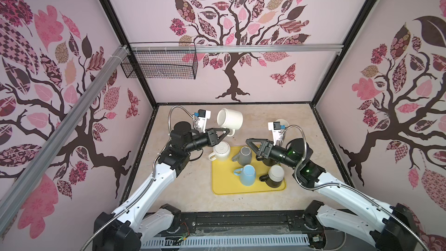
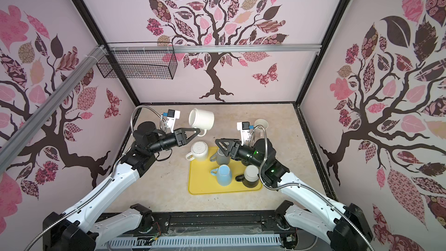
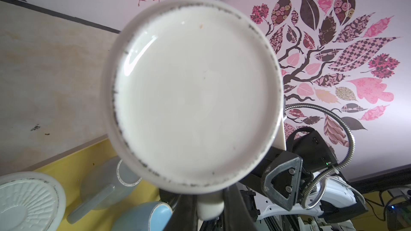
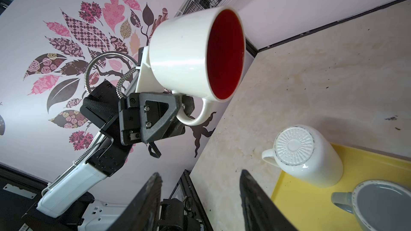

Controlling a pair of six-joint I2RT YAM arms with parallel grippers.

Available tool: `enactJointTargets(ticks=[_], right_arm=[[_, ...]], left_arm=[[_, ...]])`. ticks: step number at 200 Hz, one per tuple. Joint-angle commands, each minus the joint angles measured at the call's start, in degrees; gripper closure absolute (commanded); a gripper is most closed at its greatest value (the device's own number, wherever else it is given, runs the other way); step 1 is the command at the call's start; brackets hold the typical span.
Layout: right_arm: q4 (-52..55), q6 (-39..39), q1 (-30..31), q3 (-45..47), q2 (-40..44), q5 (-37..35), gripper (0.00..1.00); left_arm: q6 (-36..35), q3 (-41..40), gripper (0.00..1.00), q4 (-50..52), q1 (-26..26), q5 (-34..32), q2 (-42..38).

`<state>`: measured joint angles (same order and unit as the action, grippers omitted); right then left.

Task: Turn the mug right side up
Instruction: Place the mug at the top-right of the table.

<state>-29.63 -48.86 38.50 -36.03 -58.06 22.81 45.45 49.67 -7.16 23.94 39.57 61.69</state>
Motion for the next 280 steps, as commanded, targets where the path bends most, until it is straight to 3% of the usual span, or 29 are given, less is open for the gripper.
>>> enactJointTargets(ticks=[1, 57, 156, 280], right_arm=[[-7.67, -2.52, 0.17, -2.02, -2.6, 2.29, 0.42], [-20.96, -9.04, 0.08, -0.61, -7.0, 5.03, 0.44], [-30.14, -16.06, -0.11, -2.85, -14.17, 8.87, 0.45], [-39.68, -22.36, -0.1, -8.35, -23.89, 10.26, 0.48]], left_arm=[[0.18, -1.35, 1.0, -11.96, -0.95, 2.86, -1.51], [2.35, -5.52, 1.0, -16.88, -2.24, 4.02, -2.03], [11.19, -7.7, 1.0, -31.66, -4.08, 7.74, 1.35], [14.43, -7.62, 1.0, -36.6, -4.15, 10.66, 3.37]])
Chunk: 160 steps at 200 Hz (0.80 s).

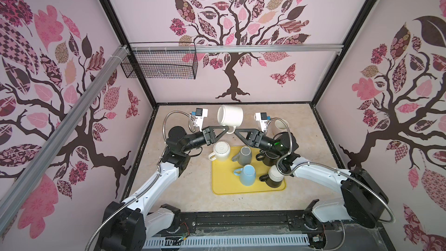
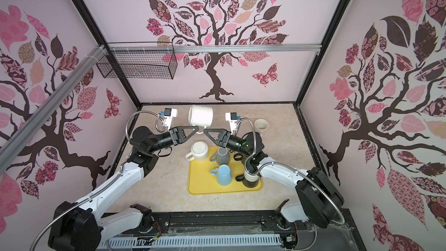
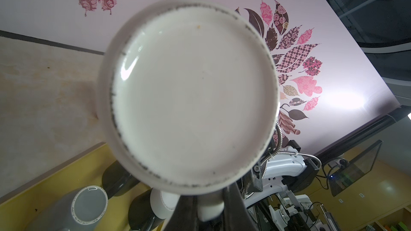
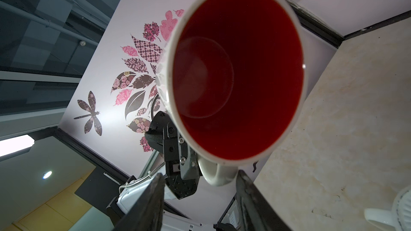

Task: Turn the mug right side up
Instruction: Place the mug at the top-right of the table.

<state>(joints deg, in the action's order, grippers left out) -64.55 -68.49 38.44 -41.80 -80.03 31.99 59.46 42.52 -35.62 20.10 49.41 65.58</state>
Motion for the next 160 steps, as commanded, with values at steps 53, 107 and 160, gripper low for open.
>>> enactJointTargets(ticks=[53, 107, 160], right_arm=[[-6.54, -3.93, -0.06, -3.3, -2.82, 0.9, 0.51], [-7.29, -4.78, -0.11, -4.38, -3.42, 1.01, 0.54], [-8.43, -5.95, -0.1, -5.35, -4.51, 1.45, 0.56]], left_arm=[[1.79, -0.68, 1.0, -10.07, -0.27, 1.31, -0.35], [3.03, -0.77, 1.0, -11.43, -0.24, 2.26, 0.21], [3.45, -0.48, 1.0, -12.06, -0.26, 3.15, 0.55]])
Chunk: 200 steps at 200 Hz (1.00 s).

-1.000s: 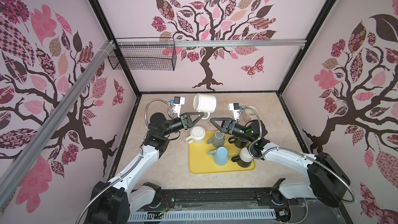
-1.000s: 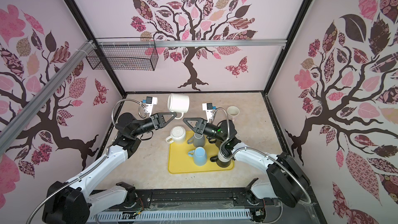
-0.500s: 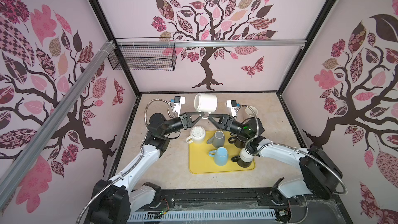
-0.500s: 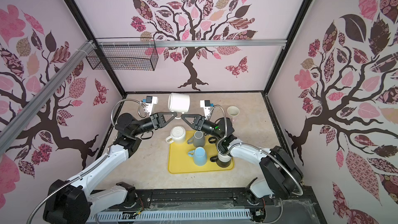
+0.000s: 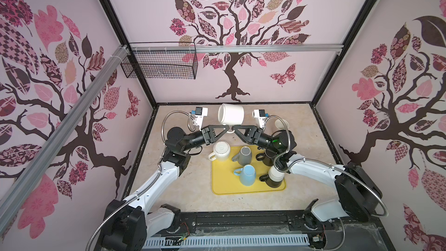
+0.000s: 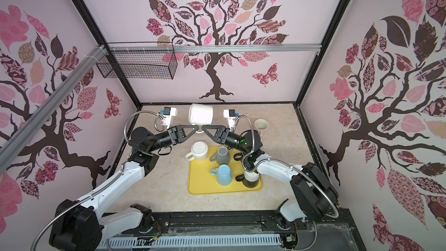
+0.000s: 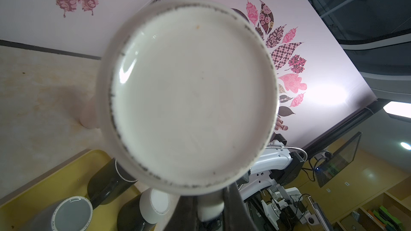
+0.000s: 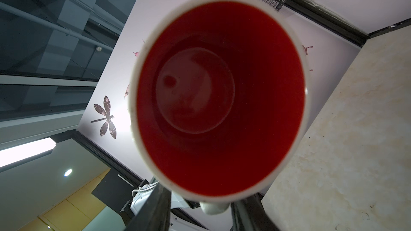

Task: Turn the mug right side up
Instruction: Place the mug at the top-right of the table.

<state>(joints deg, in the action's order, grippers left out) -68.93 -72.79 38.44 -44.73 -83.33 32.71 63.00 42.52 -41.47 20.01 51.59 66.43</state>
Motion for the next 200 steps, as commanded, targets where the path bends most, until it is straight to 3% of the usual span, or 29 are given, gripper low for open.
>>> enactJointTargets(ticks=[1, 68, 145, 200], right_arm=[[-4.04, -1.65, -0.02, -2.44, -1.22, 0.71, 0.57], [-4.41, -2.09, 0.0, -3.82, -2.41, 1.0, 0.61], [-4.57, -1.84, -0.03, -4.48, -2.77, 0.8, 0.73], [-2.91, -0.67, -0.05, -4.93, -2.12, 0.82, 0.93]], left_arm=[[-0.04, -0.45, 1.0, -6.23, -0.16, 0.96, -0.23], [0.65, -0.07, 1.0, -6.73, -0.14, 2.02, 0.55], [0.95, 0.28, 1.0, -6.77, 0.2, 2.72, 1.08], [-0.24, 0.68, 1.0, -4.36, 0.3, 2.6, 1.05]])
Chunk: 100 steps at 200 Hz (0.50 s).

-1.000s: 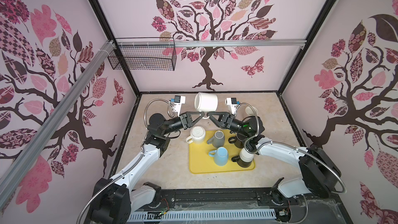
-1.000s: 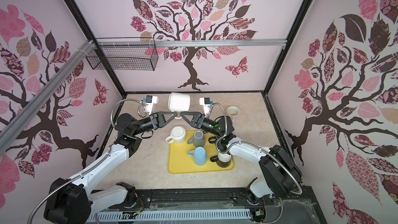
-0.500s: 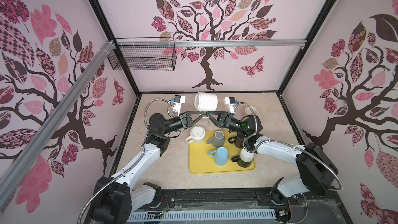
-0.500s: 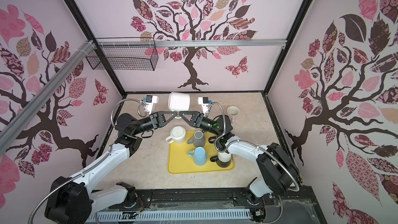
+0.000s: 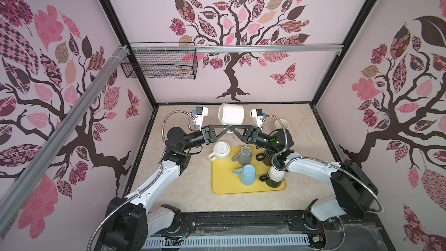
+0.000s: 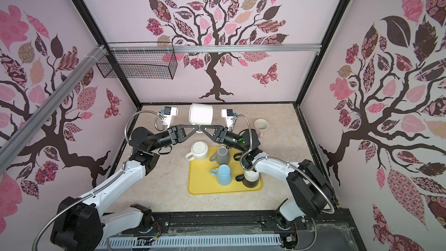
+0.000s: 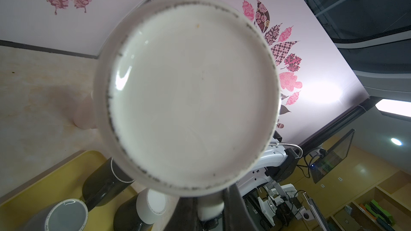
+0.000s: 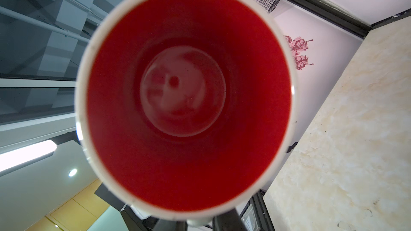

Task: Turn the mug right side up
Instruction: Place the mug at the top-right of the table.

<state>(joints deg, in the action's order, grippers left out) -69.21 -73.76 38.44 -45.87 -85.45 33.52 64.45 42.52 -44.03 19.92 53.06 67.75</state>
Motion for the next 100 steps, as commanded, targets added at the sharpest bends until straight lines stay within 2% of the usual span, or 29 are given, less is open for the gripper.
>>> enactJointTargets(ticks=[1, 11, 20, 30, 36, 56, 64, 92, 100], right_arm=[[-2.48, 0.37, -0.08, -3.79, 0.1, 0.03, 0.93], [-1.15, 1.24, -0.1, -3.79, 0.71, -0.2, 1.0], [0.25, 2.21, -0.03, -3.88, 1.26, -0.28, 1.0], [2.21, 3.47, -0.11, -3.97, 1.97, -0.55, 1.0], [3.23, 4.17, -0.07, -4.03, 2.37, -0.73, 1.0], [7.65, 6.49, -0.17, -4.53, 3.61, -1.37, 1.0], [9.07, 7.63, -0.2, -4.83, 4.11, -1.4, 1.0], [16.23, 10.23, -2.01, -6.13, 5.85, -1.24, 1.0], [19.23, 10.76, -2.91, -6.7, 6.48, -1.26, 1.0]], left_arm=[[-1.73, 0.66, 1.0, -1.69, 0.38, 1.11, -0.25], [-2.4, 0.8, 1.0, -0.33, 0.4, 0.84, -0.35], [-2.99, 1.0, 0.98, 1.07, 0.38, 0.73, -0.38], [-3.87, 1.38, 0.77, 2.93, 0.38, 0.4, -0.58], [-4.68, 1.5, 0.56, 4.63, 0.38, -0.14, -0.74], [-8.46, 2.25, 0.21, 11.69, 0.38, -2.4, -2.07], [-11.07, 3.11, 0.03, 16.41, 0.38, -3.54, -2.91], [-21.14, 6.93, 0.02, 32.89, 0.22, -9.23, -5.81], [-24.14, 8.21, 0.02, 39.82, 0.2, -12.93, -6.69]])
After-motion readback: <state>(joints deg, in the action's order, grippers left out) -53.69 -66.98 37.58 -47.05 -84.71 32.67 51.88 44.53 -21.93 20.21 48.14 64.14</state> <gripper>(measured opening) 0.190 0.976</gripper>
